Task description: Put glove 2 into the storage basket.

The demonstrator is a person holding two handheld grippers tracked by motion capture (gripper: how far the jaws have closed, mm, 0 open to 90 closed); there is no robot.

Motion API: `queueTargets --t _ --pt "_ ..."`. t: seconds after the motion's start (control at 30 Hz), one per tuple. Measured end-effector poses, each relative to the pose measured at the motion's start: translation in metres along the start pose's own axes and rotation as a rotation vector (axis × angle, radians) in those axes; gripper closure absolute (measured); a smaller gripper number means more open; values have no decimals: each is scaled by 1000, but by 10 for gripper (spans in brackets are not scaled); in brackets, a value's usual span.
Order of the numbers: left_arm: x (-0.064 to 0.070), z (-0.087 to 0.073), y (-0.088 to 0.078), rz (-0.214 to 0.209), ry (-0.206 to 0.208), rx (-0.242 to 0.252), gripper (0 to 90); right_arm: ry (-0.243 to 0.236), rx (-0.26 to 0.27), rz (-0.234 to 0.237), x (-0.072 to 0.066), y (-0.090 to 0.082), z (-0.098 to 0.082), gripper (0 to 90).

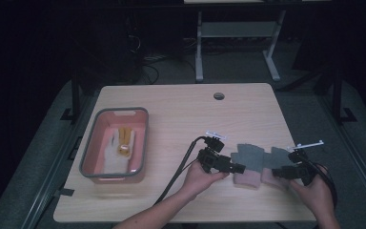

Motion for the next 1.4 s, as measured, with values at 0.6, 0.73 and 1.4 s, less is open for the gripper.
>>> queueTargets --t 0.6,0.73,1.4 --pt "6 -9 -1 -5 -2 25 265 8 -51 -28 -9 2 6 730" --pt "6 -10 -1 -8 -3 25 265 15 -36 -7 -8 2 5 794" --pt "-1 -7 -10 19 -18 48 265 26 60 35 -5 -27 8 823"
Point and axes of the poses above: each handheld gripper's, and its own axes: y roughly forward along the jaws, z roughly out of its top, x roughly to its right, the point moved 2 cm from there along y, roughly forward along the jaws, and after that the axes turned 6 degrees about -z, right-handed, at the moved point
